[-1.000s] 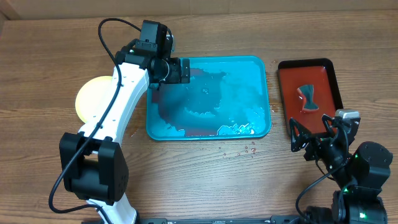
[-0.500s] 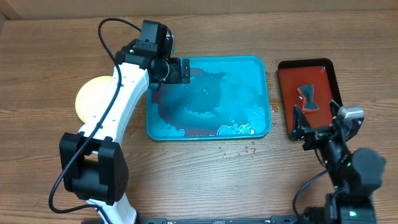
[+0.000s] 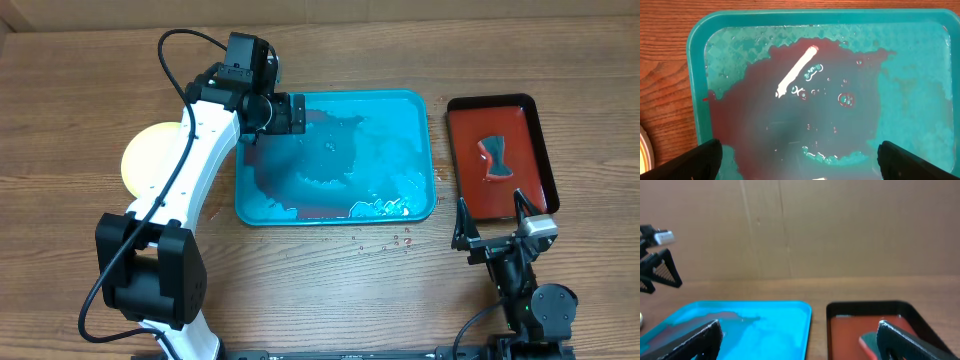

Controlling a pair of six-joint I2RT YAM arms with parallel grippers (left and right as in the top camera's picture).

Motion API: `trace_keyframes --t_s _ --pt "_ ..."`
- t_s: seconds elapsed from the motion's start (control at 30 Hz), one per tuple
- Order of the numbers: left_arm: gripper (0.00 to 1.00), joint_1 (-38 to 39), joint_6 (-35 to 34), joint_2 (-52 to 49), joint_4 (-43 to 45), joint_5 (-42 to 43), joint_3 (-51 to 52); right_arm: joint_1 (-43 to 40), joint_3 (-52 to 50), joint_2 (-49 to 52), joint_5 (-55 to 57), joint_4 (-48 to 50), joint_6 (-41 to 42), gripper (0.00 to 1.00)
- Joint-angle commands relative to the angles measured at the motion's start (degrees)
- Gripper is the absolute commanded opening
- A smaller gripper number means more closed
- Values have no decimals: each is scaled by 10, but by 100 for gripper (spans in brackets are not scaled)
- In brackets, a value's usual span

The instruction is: Clean dirty plates on tray and stack at the side

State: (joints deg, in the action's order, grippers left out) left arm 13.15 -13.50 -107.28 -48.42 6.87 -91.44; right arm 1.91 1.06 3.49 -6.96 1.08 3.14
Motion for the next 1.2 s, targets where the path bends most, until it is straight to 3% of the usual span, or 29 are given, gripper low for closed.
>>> trace_keyframes --t_s 0.0,1.07,1.17 --pt "100 0 7 -3 1 2 -5 4 -6 -35 9 -33 6 100" --pt "100 0 7 -3 0 2 -5 4 -6 -33 11 -55 16 100" --pt "100 -1 7 2 -16 -28 -5 4 -6 -33 11 -55 16 100"
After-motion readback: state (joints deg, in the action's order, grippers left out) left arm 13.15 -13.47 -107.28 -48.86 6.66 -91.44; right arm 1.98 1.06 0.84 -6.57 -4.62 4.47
